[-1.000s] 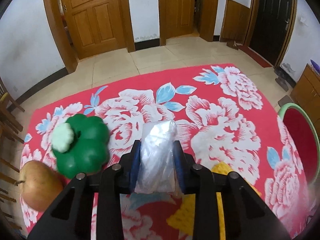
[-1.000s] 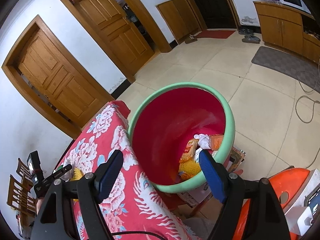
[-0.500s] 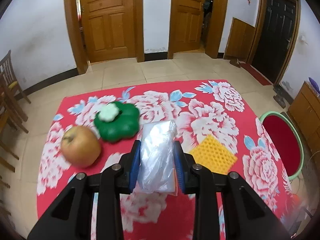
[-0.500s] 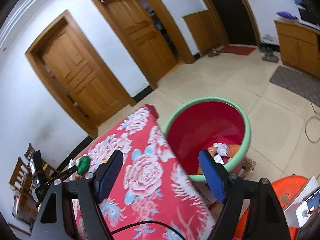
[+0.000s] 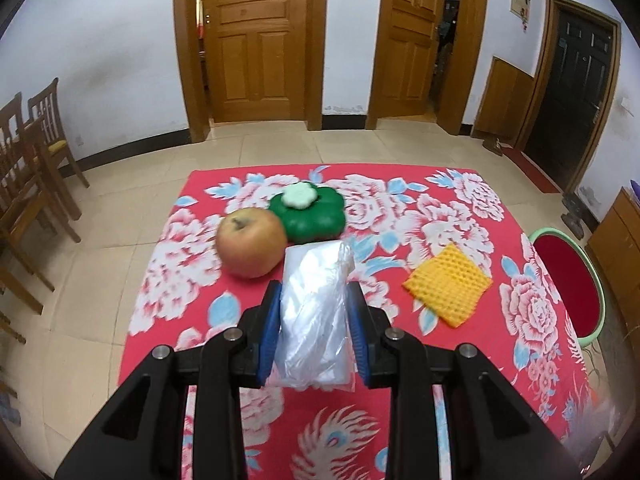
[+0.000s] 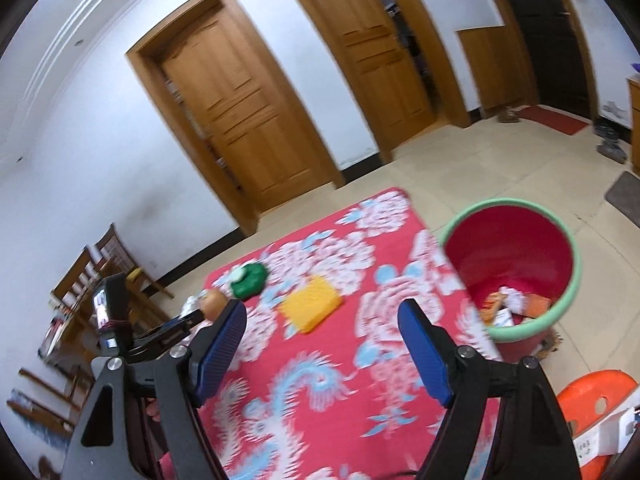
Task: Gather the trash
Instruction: 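Grasp the clear plastic bag with the left tool, then grasp the yellow foam net with the right tool while the left tool holds the bag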
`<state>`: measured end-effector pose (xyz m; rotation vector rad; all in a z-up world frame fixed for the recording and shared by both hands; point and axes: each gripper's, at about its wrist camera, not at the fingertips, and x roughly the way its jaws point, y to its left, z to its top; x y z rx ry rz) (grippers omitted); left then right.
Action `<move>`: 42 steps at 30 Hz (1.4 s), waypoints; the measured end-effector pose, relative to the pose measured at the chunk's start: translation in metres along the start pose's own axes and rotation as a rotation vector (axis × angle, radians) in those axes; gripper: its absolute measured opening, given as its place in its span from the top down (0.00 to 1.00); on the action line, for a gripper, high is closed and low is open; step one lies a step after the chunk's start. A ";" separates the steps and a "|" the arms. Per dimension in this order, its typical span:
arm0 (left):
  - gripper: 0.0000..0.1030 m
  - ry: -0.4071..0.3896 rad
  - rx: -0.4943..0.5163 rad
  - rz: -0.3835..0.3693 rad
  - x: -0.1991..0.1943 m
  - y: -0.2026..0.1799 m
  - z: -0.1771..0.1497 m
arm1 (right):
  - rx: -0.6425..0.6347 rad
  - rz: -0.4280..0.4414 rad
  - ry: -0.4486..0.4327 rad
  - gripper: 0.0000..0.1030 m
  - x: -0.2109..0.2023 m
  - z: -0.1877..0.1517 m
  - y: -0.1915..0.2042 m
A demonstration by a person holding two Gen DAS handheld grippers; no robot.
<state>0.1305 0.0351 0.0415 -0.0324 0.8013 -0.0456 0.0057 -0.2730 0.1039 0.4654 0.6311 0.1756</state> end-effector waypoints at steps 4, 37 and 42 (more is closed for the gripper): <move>0.69 0.000 -0.018 0.009 -0.003 0.013 -0.007 | -0.046 0.032 0.043 0.22 0.013 -0.004 0.026; 0.69 0.050 -0.103 0.003 0.057 0.038 -0.026 | -0.260 -0.142 0.322 0.35 0.229 -0.041 0.050; 0.69 0.050 -0.103 0.000 0.059 0.039 -0.027 | -0.276 -0.145 0.343 0.45 0.239 -0.047 0.049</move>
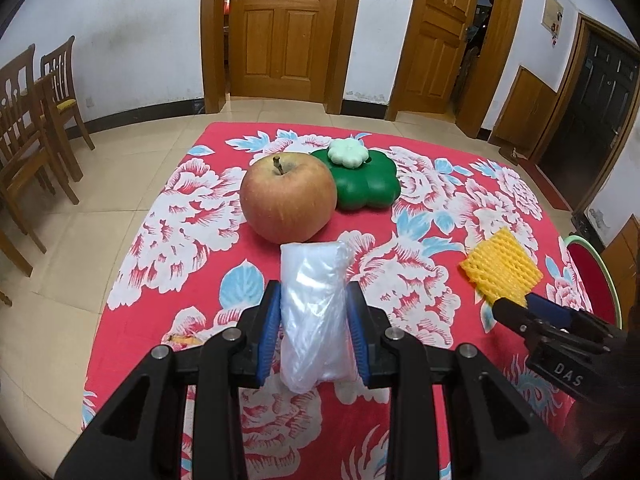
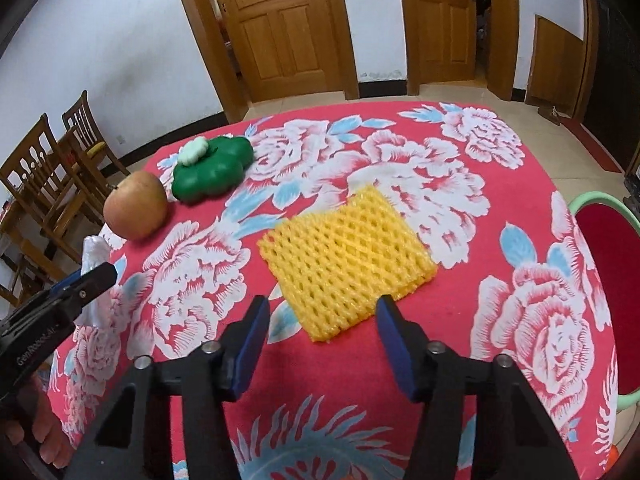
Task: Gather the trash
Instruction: 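Grasp the yellow foam net with the right tool while the left tool holds the bag, then carry the plastic bag and foam net with both tools over the bucket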
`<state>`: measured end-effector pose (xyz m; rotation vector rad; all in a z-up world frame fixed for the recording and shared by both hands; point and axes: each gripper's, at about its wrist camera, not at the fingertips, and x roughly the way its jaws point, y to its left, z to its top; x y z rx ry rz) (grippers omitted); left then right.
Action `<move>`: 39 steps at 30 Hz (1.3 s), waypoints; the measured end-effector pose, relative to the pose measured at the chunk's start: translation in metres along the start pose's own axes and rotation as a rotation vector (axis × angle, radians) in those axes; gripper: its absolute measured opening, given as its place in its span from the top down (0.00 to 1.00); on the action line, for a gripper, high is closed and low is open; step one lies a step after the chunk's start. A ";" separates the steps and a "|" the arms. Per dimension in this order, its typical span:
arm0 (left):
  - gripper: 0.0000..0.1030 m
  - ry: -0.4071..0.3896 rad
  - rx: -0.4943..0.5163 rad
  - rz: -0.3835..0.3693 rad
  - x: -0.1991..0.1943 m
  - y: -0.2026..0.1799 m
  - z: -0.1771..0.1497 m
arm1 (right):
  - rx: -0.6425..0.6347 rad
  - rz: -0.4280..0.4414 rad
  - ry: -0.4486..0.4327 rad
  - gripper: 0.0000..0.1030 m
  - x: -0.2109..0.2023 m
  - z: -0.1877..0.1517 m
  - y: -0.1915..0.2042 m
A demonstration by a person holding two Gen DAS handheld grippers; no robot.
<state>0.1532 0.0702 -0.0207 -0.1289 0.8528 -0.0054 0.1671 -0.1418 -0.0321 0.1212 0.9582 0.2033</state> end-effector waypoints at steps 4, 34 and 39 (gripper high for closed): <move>0.69 0.002 0.001 -0.004 0.002 -0.001 0.000 | -0.016 -0.015 -0.001 0.50 0.003 -0.001 0.001; 0.69 -0.034 0.069 -0.110 -0.039 -0.054 -0.002 | 0.187 -0.024 -0.241 0.91 -0.108 -0.018 -0.071; 0.69 -0.040 0.118 -0.142 -0.047 -0.083 -0.002 | 0.254 -0.061 -0.285 0.91 -0.134 -0.030 -0.103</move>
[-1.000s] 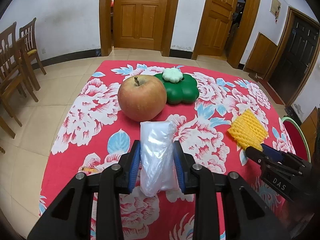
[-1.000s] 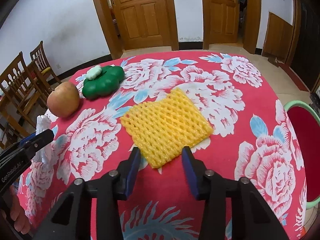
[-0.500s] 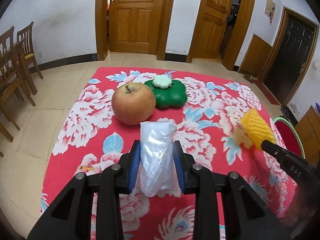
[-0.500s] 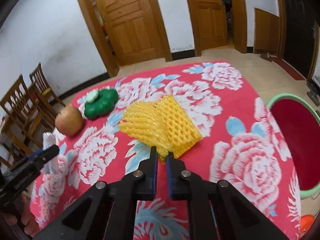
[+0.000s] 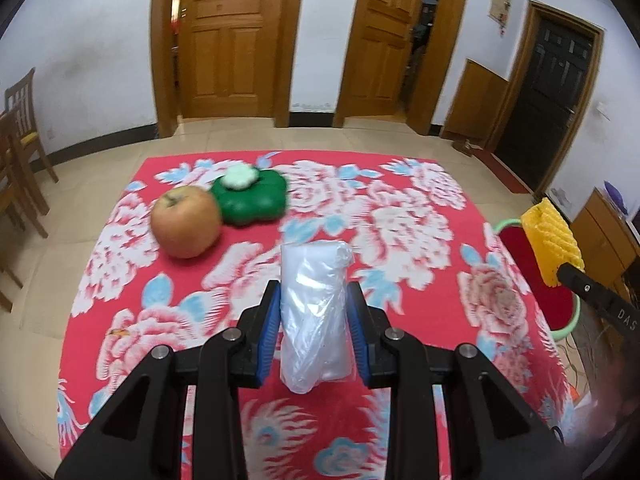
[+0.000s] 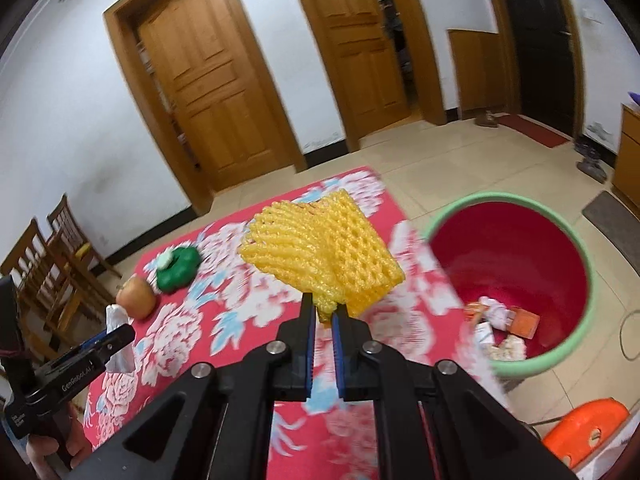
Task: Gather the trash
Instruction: 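Carry the plastic bag and foam net with both tools over the bucket, then open the right tool to drop the foam net while the left tool drops the bag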
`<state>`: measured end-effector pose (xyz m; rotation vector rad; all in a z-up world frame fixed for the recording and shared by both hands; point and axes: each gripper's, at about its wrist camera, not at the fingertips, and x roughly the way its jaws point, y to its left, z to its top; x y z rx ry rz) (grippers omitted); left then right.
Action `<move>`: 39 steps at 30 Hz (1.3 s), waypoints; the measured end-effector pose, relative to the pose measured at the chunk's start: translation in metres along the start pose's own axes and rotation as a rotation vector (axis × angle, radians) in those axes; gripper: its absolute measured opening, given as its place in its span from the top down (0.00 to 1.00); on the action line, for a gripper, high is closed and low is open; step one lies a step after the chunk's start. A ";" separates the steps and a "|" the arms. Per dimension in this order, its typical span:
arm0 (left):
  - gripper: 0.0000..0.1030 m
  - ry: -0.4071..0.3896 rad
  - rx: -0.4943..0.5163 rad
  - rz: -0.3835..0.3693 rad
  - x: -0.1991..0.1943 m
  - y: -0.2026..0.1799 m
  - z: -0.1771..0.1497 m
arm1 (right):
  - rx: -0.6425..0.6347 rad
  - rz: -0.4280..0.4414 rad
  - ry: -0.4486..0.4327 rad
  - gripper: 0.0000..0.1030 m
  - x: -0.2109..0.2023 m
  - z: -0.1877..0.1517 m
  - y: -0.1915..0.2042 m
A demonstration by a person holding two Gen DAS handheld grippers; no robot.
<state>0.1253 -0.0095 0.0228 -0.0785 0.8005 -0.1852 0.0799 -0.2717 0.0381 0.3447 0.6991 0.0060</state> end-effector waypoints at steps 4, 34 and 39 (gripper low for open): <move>0.69 -0.002 0.042 -0.030 0.000 -0.026 0.004 | 0.055 -0.039 -0.032 0.91 -0.015 0.001 -0.030; 0.69 0.055 0.342 -0.277 0.062 -0.213 0.024 | 0.342 -0.145 -0.007 0.61 -0.016 -0.010 -0.168; 0.69 0.064 0.403 -0.316 0.080 -0.248 0.022 | 0.373 -0.162 -0.032 0.53 -0.027 -0.009 -0.176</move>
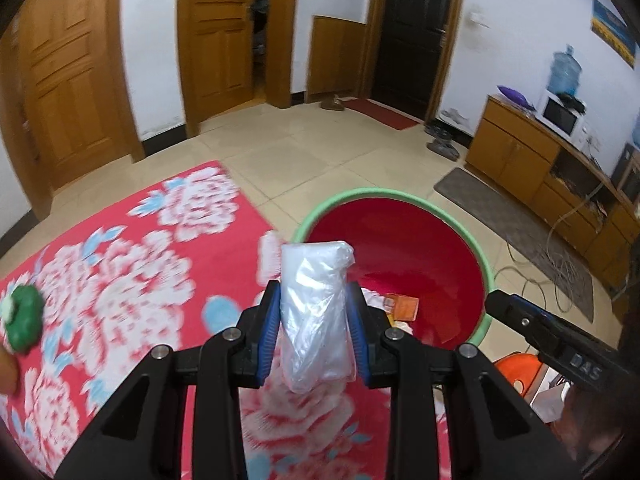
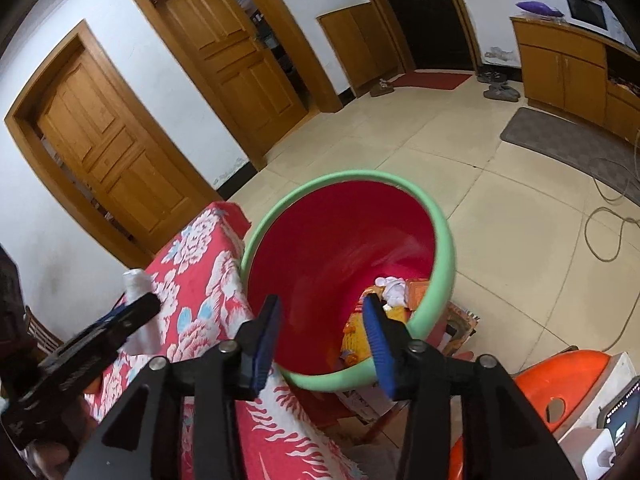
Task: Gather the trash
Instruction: 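Open the right tool to drop the foam net while the left tool drops the bag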
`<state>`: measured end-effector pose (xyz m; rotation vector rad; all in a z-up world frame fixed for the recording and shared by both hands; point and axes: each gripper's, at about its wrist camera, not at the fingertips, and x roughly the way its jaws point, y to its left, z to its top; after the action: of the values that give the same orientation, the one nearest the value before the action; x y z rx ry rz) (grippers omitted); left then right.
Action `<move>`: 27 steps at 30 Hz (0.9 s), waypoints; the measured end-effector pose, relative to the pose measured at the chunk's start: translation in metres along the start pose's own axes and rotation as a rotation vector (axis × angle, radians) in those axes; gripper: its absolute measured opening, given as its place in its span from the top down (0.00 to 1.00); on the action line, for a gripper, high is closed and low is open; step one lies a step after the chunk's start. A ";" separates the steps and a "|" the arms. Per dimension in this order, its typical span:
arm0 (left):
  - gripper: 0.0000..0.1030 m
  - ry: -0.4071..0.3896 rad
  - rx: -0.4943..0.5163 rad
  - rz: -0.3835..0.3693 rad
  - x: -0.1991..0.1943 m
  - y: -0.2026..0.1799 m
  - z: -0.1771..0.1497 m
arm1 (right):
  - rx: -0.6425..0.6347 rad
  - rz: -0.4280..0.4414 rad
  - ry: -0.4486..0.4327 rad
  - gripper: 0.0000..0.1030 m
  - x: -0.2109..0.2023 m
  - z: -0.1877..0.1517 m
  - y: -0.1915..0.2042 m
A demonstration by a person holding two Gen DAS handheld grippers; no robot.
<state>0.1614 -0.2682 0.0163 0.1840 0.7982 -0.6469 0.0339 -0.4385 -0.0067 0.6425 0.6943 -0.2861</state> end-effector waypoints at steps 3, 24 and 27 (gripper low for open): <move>0.69 0.014 0.044 -0.017 0.015 -0.017 0.004 | 0.018 -0.018 -0.009 0.53 -0.002 0.003 -0.009; 0.49 0.021 0.015 0.036 -0.003 -0.022 -0.008 | 0.004 0.046 -0.035 0.42 -0.030 0.001 -0.003; 0.47 0.008 -0.014 0.058 -0.021 -0.016 -0.015 | -0.025 0.054 -0.041 0.40 -0.039 -0.002 0.007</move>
<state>0.1319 -0.2649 0.0217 0.1968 0.8017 -0.5859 0.0069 -0.4304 0.0211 0.6286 0.6398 -0.2400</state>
